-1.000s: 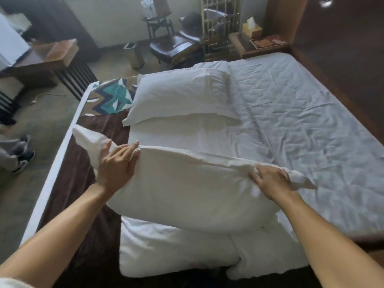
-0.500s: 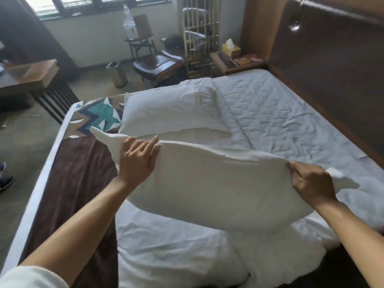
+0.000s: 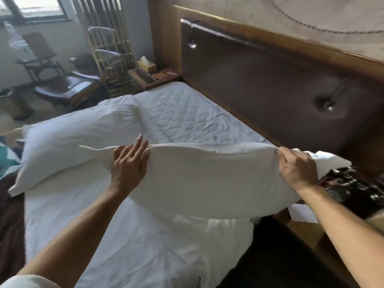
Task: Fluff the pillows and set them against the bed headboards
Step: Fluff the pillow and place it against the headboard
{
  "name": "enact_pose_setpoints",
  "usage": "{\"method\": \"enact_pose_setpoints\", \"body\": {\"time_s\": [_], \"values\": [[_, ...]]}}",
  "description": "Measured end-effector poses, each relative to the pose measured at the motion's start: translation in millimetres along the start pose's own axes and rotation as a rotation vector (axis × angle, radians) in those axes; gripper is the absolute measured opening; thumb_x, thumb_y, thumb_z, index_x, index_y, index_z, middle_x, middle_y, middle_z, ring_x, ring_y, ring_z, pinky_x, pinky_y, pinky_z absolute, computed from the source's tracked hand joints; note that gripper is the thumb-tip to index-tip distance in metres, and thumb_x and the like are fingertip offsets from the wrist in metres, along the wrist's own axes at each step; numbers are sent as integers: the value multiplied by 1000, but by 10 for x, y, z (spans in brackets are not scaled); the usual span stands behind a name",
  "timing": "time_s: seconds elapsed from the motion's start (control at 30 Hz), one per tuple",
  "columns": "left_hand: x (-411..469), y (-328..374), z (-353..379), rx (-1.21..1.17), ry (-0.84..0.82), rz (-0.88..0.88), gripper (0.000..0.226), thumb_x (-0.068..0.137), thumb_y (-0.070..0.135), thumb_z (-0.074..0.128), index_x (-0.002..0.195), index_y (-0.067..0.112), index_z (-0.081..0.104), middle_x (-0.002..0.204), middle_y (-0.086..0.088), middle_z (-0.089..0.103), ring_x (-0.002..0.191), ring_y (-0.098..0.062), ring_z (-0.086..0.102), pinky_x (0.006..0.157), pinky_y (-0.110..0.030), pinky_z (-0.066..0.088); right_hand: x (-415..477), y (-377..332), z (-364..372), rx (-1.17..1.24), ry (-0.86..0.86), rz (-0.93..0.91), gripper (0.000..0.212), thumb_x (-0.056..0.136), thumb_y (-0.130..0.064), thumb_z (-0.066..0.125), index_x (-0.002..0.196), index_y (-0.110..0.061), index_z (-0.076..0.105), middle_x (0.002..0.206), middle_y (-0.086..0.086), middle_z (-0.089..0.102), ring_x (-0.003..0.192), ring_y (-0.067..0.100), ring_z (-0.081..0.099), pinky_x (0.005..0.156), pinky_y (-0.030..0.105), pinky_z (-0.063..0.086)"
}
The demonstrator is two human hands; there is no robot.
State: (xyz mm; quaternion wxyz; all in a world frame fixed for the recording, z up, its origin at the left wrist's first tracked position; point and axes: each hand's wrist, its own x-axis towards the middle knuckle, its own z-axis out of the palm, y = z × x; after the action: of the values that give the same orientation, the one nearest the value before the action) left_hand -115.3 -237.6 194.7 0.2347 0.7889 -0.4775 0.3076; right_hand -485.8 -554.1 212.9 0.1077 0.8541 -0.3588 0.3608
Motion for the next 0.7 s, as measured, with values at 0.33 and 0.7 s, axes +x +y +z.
{"method": "enact_pose_setpoints", "body": {"time_s": [0.33, 0.7], "values": [[297, 1017, 322, 52, -12, 24, 40, 107, 32, 43, 131, 11, 67, 149, -12, 53, 116, -39, 63, 103, -49, 41, 187, 1248, -167, 1, 13, -172, 25, 101, -18, 54, 76, -15, 60, 66, 3, 59, 71, 31, 63, 70, 42, 45], [894, 1408, 464, 127, 28, 26, 40, 108, 33, 42, 130, 12, 67, 137, -11, 64, 114, -38, 65, 109, -40, 36, 520, 1784, 118, 87, 15, -150, 24, 101, -22, 53, 81, -13, 62, 70, 3, 63, 73, 31, 66, 73, 41, 46]]}}
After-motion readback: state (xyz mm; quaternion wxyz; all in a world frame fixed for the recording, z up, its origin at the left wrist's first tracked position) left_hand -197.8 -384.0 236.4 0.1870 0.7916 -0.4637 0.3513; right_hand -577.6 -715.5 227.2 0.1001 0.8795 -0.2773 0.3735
